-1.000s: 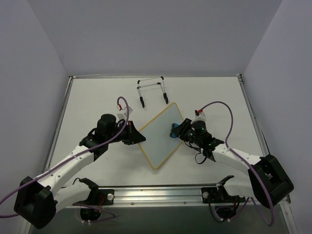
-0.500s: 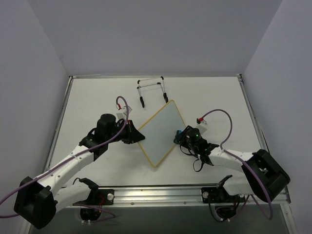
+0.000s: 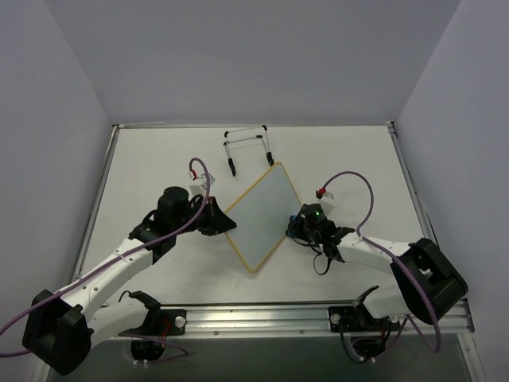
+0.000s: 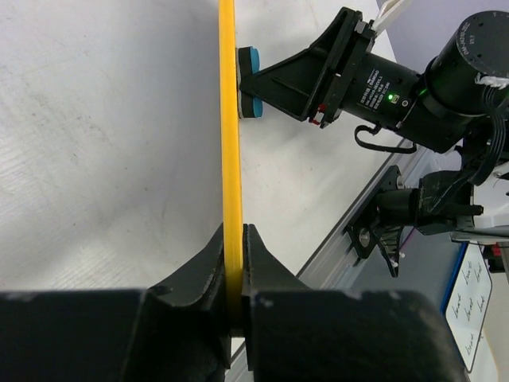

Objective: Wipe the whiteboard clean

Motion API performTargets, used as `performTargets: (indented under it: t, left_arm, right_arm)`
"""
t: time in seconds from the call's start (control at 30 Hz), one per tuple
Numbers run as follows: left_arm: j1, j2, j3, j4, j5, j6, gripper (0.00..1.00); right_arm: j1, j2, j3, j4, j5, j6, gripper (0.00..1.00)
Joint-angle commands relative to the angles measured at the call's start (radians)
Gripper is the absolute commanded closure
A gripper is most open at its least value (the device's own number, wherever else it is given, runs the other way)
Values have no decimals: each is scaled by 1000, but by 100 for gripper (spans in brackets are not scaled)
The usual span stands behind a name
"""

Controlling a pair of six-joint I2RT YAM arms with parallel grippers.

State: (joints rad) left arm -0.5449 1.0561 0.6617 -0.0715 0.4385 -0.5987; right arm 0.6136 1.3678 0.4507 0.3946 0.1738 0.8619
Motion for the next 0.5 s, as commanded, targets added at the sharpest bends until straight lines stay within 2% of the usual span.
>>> performTargets:
  t: [0.0, 0.17, 0.27, 0.47]
  left_arm:
    - [-21, -33, 10, 91, 177, -46, 98]
    - [-21, -22, 6, 108, 184, -55, 98]
    - [-23, -25, 7, 105, 186, -55, 98]
    - [-21, -41, 6, 91, 172, -52, 98]
  right_arm:
    - [-29, -56, 45, -56, -114, -66, 100]
    - [-44, -38, 147, 33, -213, -78, 100]
    - [-44, -19, 186, 79, -206, -75, 100]
    - [-49, 16, 94, 134, -177, -80, 100]
